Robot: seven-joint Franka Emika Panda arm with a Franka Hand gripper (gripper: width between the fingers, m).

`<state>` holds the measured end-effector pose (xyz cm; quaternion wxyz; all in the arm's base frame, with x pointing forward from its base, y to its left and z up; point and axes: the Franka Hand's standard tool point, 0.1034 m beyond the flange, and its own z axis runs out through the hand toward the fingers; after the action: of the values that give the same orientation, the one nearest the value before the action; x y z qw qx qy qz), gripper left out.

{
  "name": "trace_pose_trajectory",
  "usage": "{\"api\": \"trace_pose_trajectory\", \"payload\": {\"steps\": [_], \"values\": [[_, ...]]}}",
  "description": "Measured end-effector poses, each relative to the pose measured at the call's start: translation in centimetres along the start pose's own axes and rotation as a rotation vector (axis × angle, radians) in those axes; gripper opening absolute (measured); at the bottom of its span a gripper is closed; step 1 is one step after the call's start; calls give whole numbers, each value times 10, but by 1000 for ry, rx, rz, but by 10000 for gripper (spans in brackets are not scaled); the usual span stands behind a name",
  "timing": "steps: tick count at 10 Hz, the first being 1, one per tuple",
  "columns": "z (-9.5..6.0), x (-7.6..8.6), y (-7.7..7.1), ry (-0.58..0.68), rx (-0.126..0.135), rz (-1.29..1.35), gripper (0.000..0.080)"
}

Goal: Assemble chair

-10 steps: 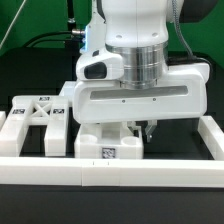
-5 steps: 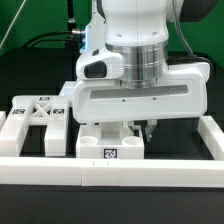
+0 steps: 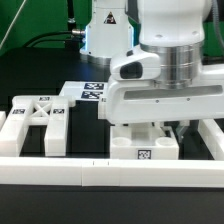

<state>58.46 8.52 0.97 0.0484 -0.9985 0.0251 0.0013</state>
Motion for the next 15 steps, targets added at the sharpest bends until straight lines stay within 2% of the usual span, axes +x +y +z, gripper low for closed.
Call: {"api": "trace_pose_trajectory", "payload": {"steps": [2, 7, 10, 11, 12, 13, 14, 15], "values": [[1, 5, -17, 6, 3, -13, 34], [0, 26, -35, 32, 11, -32, 34], [-2, 28, -35, 35, 12, -35, 34], [-4, 29, -31, 39, 8, -31, 34], [-9, 32, -25, 47, 2, -25, 269], [-20, 36, -20, 54, 2, -47, 269], [-38, 41, -14, 68, 6, -59, 459], [-57, 42, -6, 73, 6, -75, 459]]}}
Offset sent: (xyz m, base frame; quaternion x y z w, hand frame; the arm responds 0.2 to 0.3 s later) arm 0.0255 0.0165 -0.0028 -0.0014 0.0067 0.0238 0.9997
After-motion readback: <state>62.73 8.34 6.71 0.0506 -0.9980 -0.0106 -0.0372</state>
